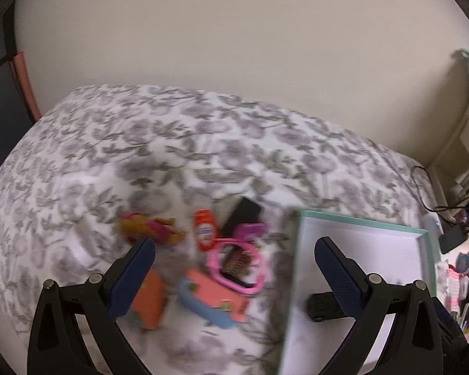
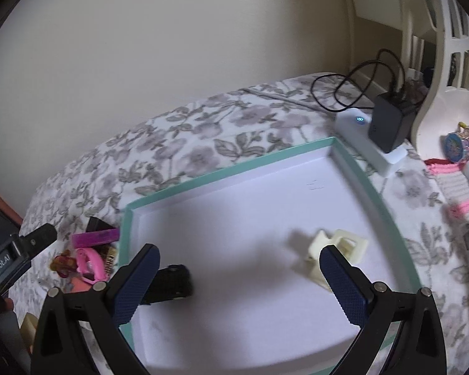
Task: Organize rigid objects
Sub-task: 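Move both tools back toward the toy pile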
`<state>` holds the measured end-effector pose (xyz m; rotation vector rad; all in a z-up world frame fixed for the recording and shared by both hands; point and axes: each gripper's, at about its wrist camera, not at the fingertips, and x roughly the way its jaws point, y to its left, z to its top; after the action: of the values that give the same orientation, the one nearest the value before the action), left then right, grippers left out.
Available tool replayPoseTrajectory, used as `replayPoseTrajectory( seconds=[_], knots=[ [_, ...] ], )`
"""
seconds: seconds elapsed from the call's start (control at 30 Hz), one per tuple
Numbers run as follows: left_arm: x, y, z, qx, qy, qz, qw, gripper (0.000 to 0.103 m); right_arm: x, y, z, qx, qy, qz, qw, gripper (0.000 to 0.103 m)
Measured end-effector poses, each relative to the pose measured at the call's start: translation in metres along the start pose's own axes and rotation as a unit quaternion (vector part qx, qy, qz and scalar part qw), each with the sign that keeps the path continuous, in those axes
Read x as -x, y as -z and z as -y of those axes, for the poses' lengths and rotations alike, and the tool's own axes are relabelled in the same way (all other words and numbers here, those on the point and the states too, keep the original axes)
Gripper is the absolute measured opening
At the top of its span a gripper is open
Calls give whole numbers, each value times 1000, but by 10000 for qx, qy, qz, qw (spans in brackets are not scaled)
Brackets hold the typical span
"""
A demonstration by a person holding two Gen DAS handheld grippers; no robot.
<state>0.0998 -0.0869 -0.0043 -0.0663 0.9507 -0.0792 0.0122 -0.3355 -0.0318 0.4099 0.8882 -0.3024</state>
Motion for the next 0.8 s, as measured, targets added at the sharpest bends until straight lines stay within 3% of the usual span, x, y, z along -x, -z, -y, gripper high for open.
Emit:
replayPoseTrajectory(
  seconds=[0.13,0.23,0.33,0.57,0.8],
  knots=[
    [5,-5,-36,353,-277,53,9990,102,-4,5,-11,38,-155,-110,9998,103],
    [11,-5,-53,361,-608,107,9974,102,1,11,-25,283,-248,189,9991,103],
    [16,-5,-74,449,-946,125,9944,102,2,14,-46,608,-264,141,9977,103],
    [26,-3,-124,1014,-924,116,9905,102,-6,34,-96,1161,-713,-295,9902,103],
    [26,4,-162,1182,-1277,-4,9847,102,-12,55,-142,1448,-1074,-557,9820,103]
  ],
)
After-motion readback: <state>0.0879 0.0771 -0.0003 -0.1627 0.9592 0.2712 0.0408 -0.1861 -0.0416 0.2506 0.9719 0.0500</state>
